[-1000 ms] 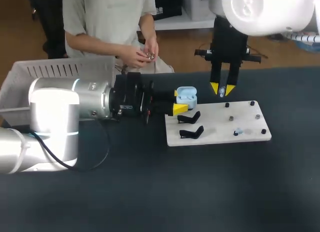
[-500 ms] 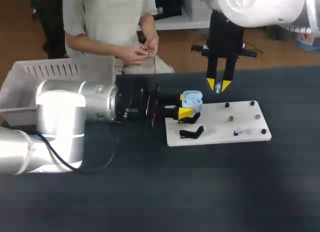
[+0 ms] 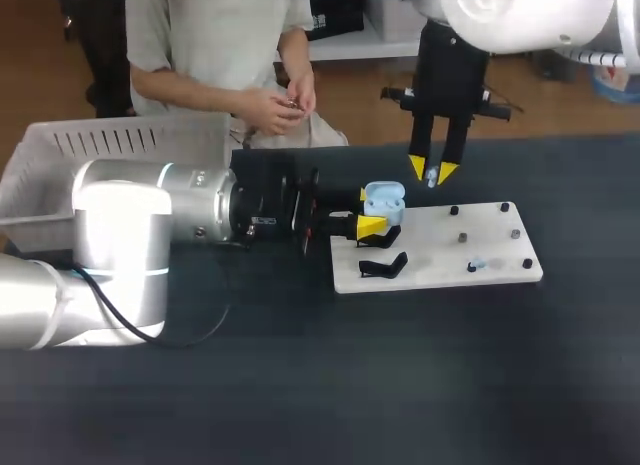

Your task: Pick up each earbud case from the left stands, insert the matching earbuds, close the lid, and place the case in the box.

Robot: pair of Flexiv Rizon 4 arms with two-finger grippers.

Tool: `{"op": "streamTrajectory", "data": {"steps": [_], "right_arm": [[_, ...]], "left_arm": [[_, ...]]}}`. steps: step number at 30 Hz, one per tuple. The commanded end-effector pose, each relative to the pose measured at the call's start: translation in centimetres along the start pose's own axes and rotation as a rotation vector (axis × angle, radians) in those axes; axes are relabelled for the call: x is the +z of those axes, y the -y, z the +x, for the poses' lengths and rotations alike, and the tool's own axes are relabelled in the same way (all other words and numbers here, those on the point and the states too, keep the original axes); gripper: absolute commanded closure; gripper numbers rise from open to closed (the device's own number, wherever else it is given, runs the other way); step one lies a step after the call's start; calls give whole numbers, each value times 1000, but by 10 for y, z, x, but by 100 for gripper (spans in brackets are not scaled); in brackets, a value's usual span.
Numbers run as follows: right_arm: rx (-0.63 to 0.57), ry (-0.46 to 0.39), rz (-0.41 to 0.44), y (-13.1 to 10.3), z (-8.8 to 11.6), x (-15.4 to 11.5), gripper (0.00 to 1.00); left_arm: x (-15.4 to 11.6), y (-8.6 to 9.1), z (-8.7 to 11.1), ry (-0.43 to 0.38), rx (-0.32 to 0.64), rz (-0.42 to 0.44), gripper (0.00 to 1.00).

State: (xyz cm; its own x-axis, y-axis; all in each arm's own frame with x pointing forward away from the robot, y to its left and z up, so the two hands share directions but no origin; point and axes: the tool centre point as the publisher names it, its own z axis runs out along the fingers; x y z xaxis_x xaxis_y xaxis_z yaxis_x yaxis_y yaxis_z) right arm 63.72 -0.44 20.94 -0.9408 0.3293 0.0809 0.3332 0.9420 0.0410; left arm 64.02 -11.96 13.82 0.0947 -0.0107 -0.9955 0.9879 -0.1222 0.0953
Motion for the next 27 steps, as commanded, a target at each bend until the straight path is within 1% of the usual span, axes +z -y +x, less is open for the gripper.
{"op": "streamTrajectory", "data": {"steps": [1,6,14,27], "right_arm": [[64,8,-10,0,8,0,100],[103,21,0,-7,19,-1,100],[107,26,5,-19,32,-1,100],[113,12,27,-28,39,7,100]], "left_arm": [[0,-2,1,1,0,1,100],[-1,-4,3,-3,-2,-4,100],[0,-6,4,-5,-6,-5,100],[1,-7,6,-6,-9,-10,100]]}}
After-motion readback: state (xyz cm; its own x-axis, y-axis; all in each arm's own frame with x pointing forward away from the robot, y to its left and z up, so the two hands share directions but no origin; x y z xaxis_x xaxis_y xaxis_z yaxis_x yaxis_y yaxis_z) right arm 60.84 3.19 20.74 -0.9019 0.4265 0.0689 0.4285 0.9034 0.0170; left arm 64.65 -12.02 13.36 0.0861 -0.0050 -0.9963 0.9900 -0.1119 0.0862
